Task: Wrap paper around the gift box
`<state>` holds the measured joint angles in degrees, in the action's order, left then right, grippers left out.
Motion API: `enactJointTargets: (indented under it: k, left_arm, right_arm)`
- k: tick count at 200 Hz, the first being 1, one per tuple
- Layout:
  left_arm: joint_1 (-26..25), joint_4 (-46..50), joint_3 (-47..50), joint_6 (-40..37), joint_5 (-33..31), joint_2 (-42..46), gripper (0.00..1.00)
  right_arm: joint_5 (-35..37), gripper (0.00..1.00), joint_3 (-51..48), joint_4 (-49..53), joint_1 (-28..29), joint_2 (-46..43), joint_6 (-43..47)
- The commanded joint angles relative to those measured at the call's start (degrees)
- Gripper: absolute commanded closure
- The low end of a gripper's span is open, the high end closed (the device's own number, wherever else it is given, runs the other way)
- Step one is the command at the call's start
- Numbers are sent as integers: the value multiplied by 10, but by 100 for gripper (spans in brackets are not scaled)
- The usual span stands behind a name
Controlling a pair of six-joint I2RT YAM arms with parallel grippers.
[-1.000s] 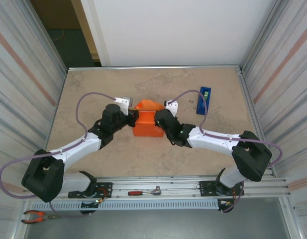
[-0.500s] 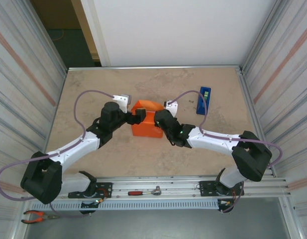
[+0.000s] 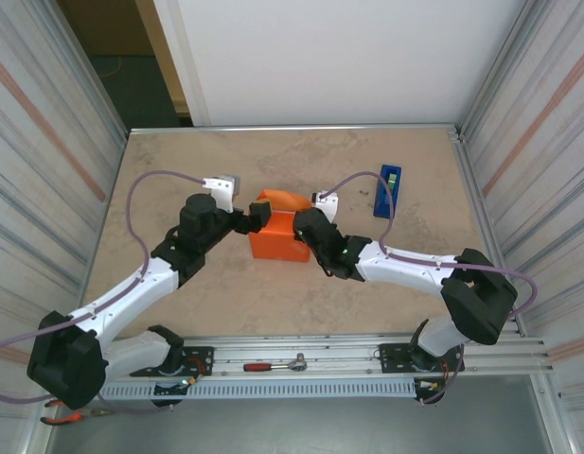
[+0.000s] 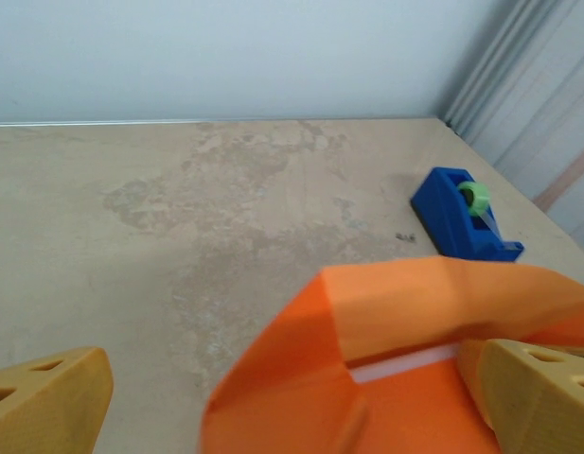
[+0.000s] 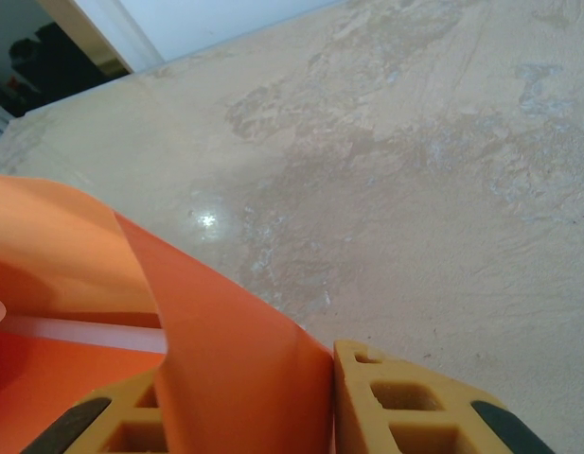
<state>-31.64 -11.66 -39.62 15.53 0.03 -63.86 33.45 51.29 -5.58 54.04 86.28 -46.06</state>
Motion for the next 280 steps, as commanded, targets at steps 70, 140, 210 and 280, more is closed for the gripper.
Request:
enactJointTargets:
  k: [70, 140, 210, 280]
  left_arm:
    - [-48, 40, -35, -44, -97, -110, 1]
    - [-14, 116, -59, -33, -222, -88, 1]
    - [57, 106, -60, -35, -157, 8, 1]
    - [58, 66, -26, -21, -42, 51, 1]
  right_arm:
    - [-32, 73, -27, 61, 8, 30, -5]
    - [-32, 73, -29, 59, 6, 28, -6]
    - [-33, 73, -32, 60, 4, 28, -10]
    - [-34, 73, -32, 63, 5, 27, -13]
